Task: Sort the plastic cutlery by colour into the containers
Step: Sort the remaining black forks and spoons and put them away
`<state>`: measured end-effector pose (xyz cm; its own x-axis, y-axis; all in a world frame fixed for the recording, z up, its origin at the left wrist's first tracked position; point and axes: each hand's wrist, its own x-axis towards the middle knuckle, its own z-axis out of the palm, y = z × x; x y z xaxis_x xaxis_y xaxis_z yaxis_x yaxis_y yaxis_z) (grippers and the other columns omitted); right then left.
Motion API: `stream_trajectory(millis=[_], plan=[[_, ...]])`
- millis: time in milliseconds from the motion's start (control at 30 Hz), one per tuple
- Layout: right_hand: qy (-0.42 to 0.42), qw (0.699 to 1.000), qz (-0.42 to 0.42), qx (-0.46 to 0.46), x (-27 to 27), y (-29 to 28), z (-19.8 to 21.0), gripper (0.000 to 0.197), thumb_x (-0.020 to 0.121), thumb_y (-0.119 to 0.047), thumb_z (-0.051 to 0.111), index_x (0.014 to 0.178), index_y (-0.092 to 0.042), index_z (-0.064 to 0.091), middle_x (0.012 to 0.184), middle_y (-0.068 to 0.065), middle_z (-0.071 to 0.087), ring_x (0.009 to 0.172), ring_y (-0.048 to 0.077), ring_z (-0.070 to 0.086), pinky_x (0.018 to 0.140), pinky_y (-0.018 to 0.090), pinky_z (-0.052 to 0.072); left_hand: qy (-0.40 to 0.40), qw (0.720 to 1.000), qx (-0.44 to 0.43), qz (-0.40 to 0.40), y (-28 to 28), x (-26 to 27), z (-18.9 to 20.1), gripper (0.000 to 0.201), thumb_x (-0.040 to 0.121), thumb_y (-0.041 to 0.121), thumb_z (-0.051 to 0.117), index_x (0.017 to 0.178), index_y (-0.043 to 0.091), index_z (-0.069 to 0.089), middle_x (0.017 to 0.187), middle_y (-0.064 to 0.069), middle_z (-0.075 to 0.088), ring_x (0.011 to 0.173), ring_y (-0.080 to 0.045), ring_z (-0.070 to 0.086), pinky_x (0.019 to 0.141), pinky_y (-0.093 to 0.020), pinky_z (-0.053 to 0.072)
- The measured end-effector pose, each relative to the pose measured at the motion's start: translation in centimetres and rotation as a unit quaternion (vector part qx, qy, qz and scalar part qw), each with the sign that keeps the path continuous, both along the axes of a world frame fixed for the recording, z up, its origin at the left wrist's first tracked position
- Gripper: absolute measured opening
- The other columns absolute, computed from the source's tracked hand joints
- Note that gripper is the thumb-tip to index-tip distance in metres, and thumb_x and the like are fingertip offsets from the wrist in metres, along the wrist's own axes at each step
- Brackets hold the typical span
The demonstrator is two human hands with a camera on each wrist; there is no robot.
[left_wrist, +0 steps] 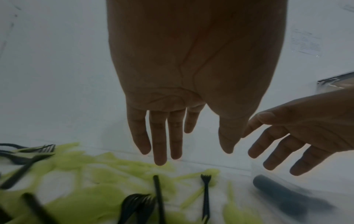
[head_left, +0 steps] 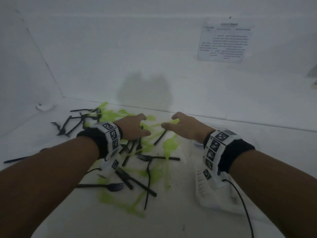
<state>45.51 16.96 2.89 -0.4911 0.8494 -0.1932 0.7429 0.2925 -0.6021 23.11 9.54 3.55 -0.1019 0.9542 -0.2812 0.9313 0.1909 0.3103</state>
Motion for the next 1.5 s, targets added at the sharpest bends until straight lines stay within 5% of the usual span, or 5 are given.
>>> stream_trajectory(millis=[467,700,933,1167,1500], plan=[[-0.090,0.992,-0.071,0.053,-5.9,-9.9,-6.5,0.045,0.096,-0.053,0.064,0.126,-0.020,0.060,0.124,0.003,0.063,0.117,0.023,0.058,0.092,0.035,0.047,-0.003,0.987,0.003,-0.160,-6.1,-8.2,-4.8,0.046,0.096,0.053,0.061,0.131,0.023,0.057,0.119,0.003,0.066,0.110,-0.018,0.060,0.090,-0.033,0.048],[-0.177,0.977,-0.111,0.044,-6.9,-14.2,-8.8,0.040,0.095,-0.049,0.063,0.084,-0.010,0.063,0.080,0.002,0.062,0.077,0.022,0.060,0.062,0.033,0.043,-0.025,0.965,-0.012,-0.259,-10.1,-9.8,-6.1,0.028,0.090,0.055,0.068,0.090,0.028,0.061,0.089,0.011,0.061,0.081,-0.009,0.058,0.070,-0.027,0.048],[-0.186,0.972,-0.126,0.066,-7.1,-15.0,-9.0,0.016,0.094,-0.035,0.065,0.099,-0.019,0.065,0.103,0.002,0.066,0.095,0.023,0.061,0.080,0.034,0.051,0.036,0.938,-0.029,-0.345,-12.3,-9.8,-8.8,0.020,0.096,0.042,0.066,0.093,0.025,0.056,0.082,0.011,0.055,0.076,-0.013,0.054,0.063,-0.027,0.041],[-0.001,0.973,-0.186,0.136,-8.0,-13.7,-8.3,0.015,0.106,-0.027,0.043,0.111,-0.014,0.040,0.079,0.006,0.058,0.073,0.032,0.060,0.067,0.044,0.050,-0.070,0.945,0.073,-0.311,-14.0,-10.5,-8.1,0.015,0.107,0.033,0.045,0.099,0.020,0.048,0.090,0.002,0.052,0.079,-0.016,0.049,0.071,-0.032,0.043],[-0.181,0.967,-0.100,0.146,-8.9,-10.1,-9.7,0.019,0.102,-0.032,0.054,0.113,-0.018,0.061,0.109,0.005,0.065,0.098,0.029,0.063,0.077,0.036,0.050,-0.044,0.975,0.033,-0.214,-14.0,-8.1,-8.2,0.030,0.102,0.044,0.051,0.127,0.027,0.054,0.071,0.006,0.050,0.061,-0.006,0.047,0.055,-0.029,0.037]])
